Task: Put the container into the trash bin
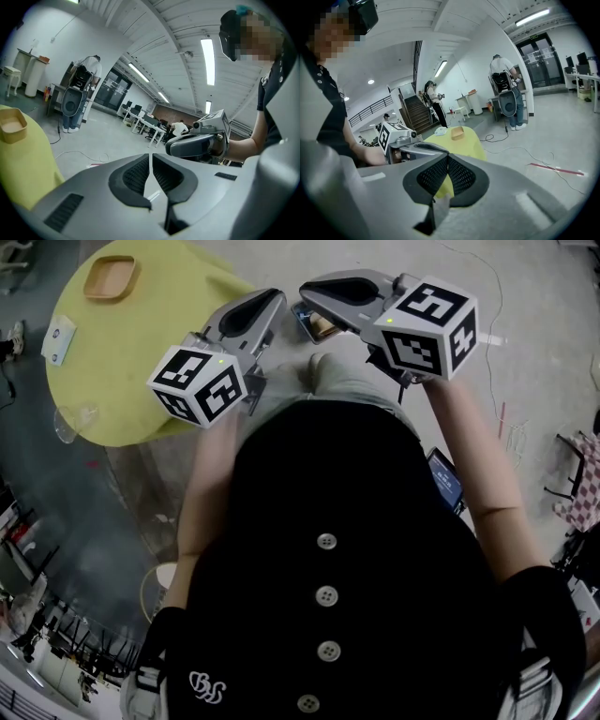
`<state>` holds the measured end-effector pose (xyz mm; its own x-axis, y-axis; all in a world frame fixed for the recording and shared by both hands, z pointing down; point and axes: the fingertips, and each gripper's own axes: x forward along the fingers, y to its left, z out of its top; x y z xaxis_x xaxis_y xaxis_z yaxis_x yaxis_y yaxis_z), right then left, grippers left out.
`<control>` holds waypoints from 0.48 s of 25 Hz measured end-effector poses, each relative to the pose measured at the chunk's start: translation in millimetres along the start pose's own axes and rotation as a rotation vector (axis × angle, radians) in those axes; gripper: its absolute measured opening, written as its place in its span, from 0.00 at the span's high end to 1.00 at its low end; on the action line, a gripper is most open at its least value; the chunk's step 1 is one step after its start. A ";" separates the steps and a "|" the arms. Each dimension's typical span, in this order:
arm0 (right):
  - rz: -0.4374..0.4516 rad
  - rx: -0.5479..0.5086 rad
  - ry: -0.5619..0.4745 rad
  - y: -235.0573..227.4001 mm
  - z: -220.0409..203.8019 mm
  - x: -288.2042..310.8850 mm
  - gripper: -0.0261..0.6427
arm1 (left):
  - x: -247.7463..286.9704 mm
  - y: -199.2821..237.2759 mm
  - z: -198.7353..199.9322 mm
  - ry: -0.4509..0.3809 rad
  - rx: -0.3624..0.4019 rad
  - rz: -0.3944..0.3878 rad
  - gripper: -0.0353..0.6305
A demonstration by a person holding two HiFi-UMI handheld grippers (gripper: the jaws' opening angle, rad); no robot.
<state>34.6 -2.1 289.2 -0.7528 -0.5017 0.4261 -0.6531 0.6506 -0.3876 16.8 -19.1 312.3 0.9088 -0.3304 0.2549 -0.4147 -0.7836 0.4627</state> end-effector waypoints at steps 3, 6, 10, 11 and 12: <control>0.002 0.004 0.008 1.1 -5.8 0.2 0.96 | 0.9 -1.2 -2.9 0.018 0.014 0.004 0.90; 0.004 0.018 0.013 1.1 -12.5 3.3 0.96 | 0.2 0.4 -6.7 0.026 0.011 0.002 0.91; -0.003 0.051 0.003 0.3 -18.8 4.4 0.96 | -0.5 -0.5 -7.6 0.020 -0.011 -0.010 0.91; -0.008 0.064 -0.001 0.9 -21.3 3.2 0.96 | -0.5 -2.9 -8.8 0.021 -0.019 -0.017 0.91; -0.014 0.079 -0.006 1.6 -24.5 2.1 0.96 | -0.8 -5.6 -10.6 0.023 -0.028 -0.027 0.91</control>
<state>34.0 12.0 309.5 -0.7440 -0.5137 0.4273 -0.6676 0.5967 -0.4452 18.0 -8.9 318.4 0.9186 -0.2965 0.2613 -0.3911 -0.7768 0.4935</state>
